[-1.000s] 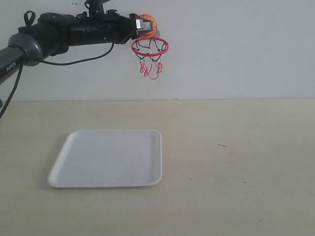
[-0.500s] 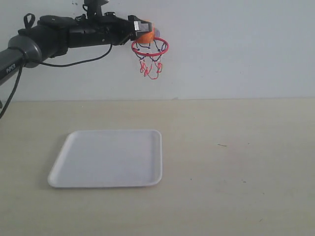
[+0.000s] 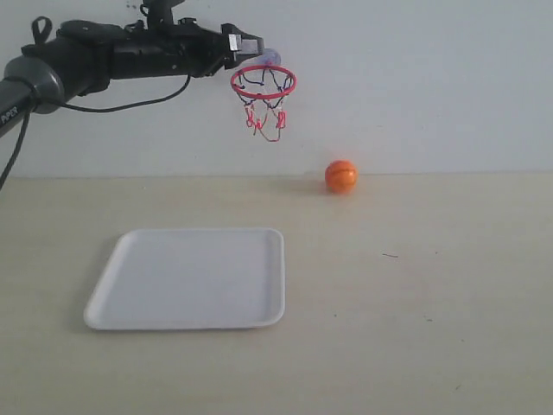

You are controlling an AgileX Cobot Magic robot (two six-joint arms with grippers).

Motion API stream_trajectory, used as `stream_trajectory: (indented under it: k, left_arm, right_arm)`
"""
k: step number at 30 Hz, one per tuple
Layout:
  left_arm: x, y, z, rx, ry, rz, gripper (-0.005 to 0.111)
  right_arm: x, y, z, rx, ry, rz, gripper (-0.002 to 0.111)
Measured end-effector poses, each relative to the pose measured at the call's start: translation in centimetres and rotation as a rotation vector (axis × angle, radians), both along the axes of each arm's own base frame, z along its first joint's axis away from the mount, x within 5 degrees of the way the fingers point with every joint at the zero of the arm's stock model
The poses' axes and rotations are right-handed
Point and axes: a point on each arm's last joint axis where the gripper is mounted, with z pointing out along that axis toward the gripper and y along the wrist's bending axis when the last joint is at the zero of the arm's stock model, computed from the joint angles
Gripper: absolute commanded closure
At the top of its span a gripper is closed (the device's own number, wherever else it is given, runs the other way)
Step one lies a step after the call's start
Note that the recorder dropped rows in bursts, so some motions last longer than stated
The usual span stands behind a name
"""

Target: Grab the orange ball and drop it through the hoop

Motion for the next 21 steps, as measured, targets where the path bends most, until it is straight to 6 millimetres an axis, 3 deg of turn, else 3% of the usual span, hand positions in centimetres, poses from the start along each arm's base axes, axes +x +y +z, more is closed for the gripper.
stream_trajectory:
  k: [5,14,21]
  left_arm:
    - [-0.7,3.1,1.8,0.009,0.048,-0.055,0.103]
    - [-1.8,10.1,0.5,0.009,0.303,-0.177,0.103]
    - [-2.3,11.5,-0.1,-0.083,0.479,-0.142,0.103]
  right_arm:
    - [0.0,0.0,0.0,0.0,0.0,0.0,0.107]
    - [0.0,0.0,0.0,0.0,0.0,0.0,0.107]
    - [0.0,0.0,0.0,0.0,-0.002,0.0,0.107]
